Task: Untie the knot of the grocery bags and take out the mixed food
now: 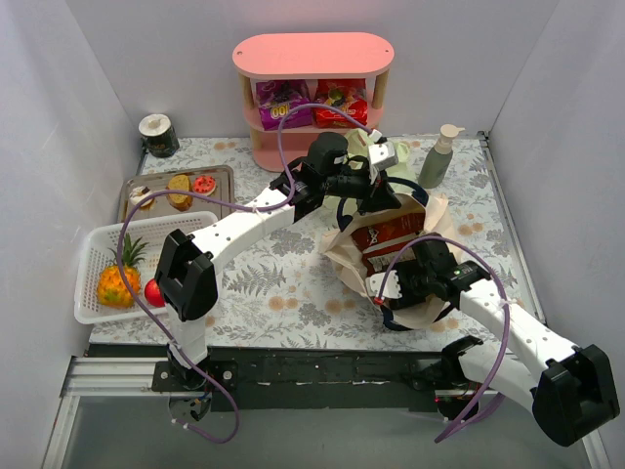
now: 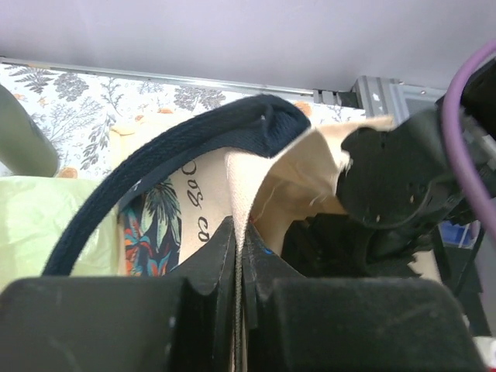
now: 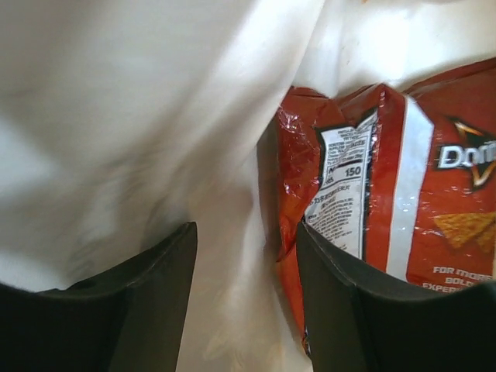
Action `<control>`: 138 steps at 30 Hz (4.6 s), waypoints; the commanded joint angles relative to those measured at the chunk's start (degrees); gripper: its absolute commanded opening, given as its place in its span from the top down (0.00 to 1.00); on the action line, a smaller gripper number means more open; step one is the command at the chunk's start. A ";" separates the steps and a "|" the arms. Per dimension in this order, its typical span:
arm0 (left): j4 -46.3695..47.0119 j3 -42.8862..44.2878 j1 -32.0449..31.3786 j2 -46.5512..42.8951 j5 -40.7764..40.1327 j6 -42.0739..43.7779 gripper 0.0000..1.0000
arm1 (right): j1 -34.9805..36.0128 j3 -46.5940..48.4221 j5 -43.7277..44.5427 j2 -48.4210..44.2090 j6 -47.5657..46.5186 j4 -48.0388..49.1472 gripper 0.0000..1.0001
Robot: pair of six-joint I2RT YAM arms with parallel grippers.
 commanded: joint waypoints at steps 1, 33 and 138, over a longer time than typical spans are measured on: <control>4.47 2.37 0.88 0.03 6.52 -7.23 1.00 | 2.13 -4.48 5.83 2.59 2.33 14.28 0.39; 6.49 2.65 3.35 2.14 3.79 -19.56 1.00 | 15.49 13.80 20.43 4.01 14.28 -1.61 0.55; -2.29 6.24 14.16 -10.78 0.54 16.57 0.35 | -2.61 69.61 -13.24 21.58 38.19 8.94 0.99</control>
